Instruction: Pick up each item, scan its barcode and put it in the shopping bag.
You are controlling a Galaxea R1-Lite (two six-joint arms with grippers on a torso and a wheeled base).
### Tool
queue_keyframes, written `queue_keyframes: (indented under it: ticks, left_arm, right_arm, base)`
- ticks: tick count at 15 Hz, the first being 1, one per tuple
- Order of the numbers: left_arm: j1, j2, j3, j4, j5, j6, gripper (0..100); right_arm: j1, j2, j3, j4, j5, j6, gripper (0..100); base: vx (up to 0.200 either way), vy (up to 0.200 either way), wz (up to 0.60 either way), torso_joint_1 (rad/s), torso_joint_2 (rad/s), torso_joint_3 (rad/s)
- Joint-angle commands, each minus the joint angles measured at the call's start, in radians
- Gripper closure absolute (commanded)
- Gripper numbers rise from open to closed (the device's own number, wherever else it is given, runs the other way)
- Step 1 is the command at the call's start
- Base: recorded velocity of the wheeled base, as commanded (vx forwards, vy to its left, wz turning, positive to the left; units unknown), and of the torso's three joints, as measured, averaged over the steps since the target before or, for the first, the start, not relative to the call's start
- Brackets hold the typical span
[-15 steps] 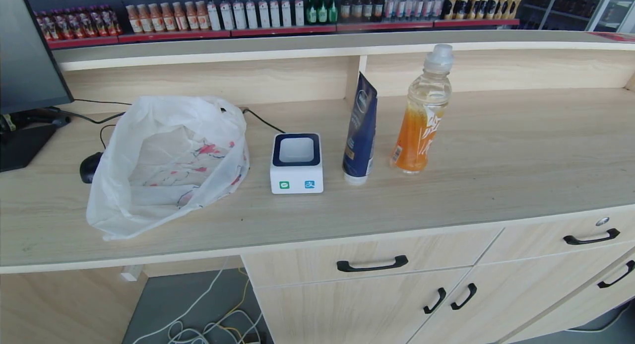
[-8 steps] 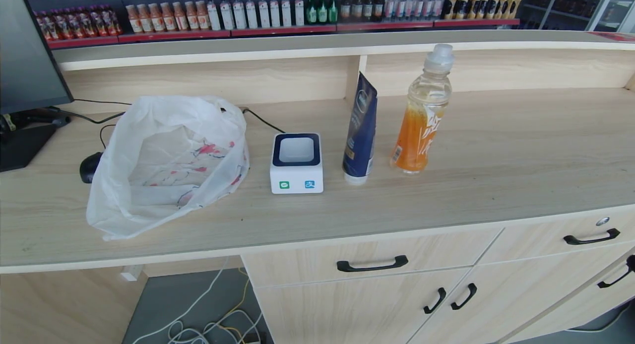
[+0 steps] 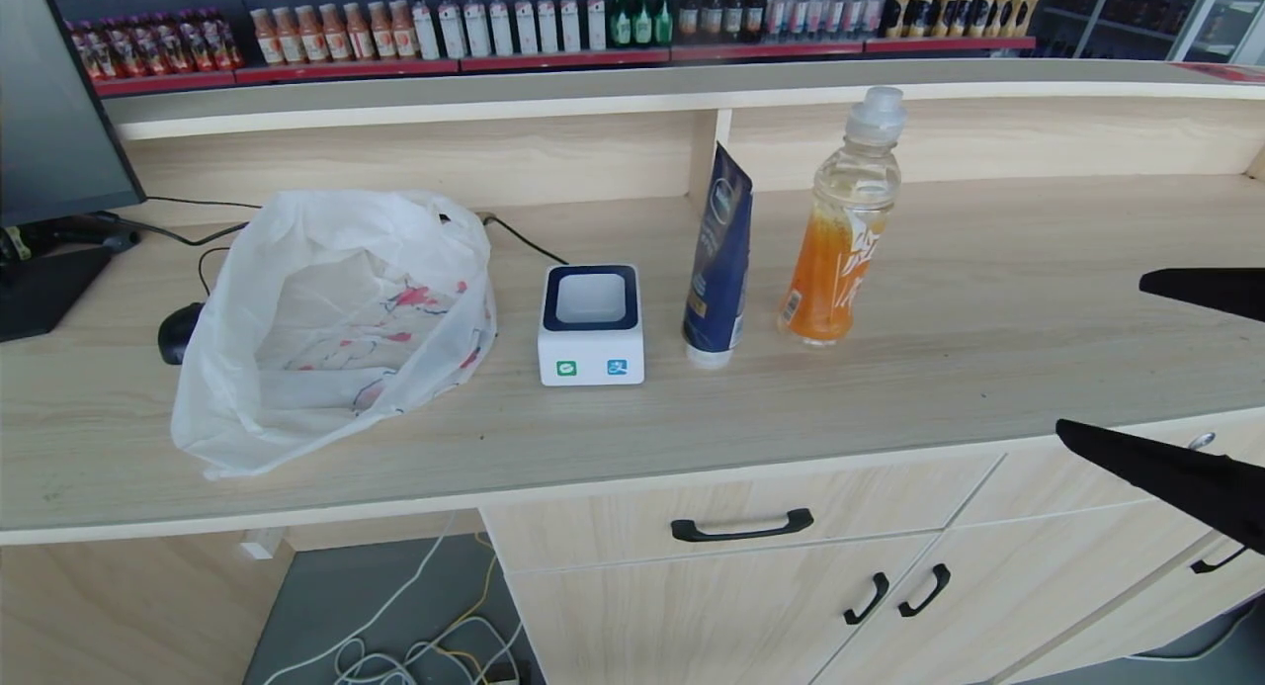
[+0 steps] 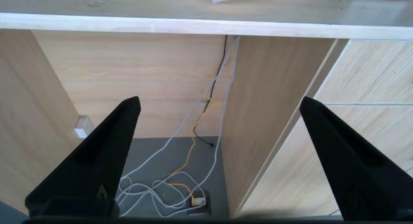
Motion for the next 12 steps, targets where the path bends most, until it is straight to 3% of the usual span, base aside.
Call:
queue_keyframes:
  ticks: [1, 2, 5, 6, 7, 8, 10, 12]
  left_arm:
    - [0.0, 0.0, 0.0, 0.0, 0.0, 0.0, 0]
    - [0.0, 0.0, 0.0, 0.0, 0.0, 0.0, 0]
    - [0.0, 0.0, 0.0, 0.0, 0.0, 0.0, 0]
    - [0.0, 0.0, 0.0, 0.0, 0.0, 0.0, 0]
    - [0.0, 0.0, 0.0, 0.0, 0.0, 0.0, 0]
    - [0.0, 0.0, 0.0, 0.0, 0.0, 0.0, 0]
    - [0.0, 0.0, 0.0, 0.0, 0.0, 0.0, 0]
    - [0.0, 0.0, 0.0, 0.0, 0.0, 0.0, 0]
  right_arm:
    - [0.131, 0.092, -0.025, -0.03, -0.112, 0.064, 0]
    - [0.169, 0.118, -0.023, -0.064, -0.151, 0.096, 0]
    - [0.301, 0.299, -0.048, -0.367, -0.304, 0.178, 0]
    - [0.307, 0.308, -0.05, -0.384, -0.317, 0.181, 0]
    - [0.371, 0.423, -0.063, -0.587, -0.49, 0.241, 0]
    - [0.401, 0.479, -0.063, -0.708, -0.59, 0.264, 0]
    - [0.408, 0.554, -0.077, -0.878, -0.703, 0.228, 0]
    - [0.408, 0.58, -0.079, -0.935, -0.703, 0.181, 0]
  base:
    - [0.0, 0.0, 0.0, 0.0, 0.0, 0.0]
    - [0.0, 0.0, 0.0, 0.0, 0.0, 0.0]
    - [0.0, 0.0, 0.0, 0.0, 0.0, 0.0]
    - [0.0, 0.0, 0.0, 0.0, 0.0, 0.0]
    - [0.0, 0.0, 0.0, 0.0, 0.0, 0.0]
    - [0.0, 0.0, 0.0, 0.0, 0.0, 0.0]
    - [0.0, 0.0, 0.0, 0.0, 0.0, 0.0]
    - [0.0, 0.0, 0.0, 0.0, 0.0, 0.0]
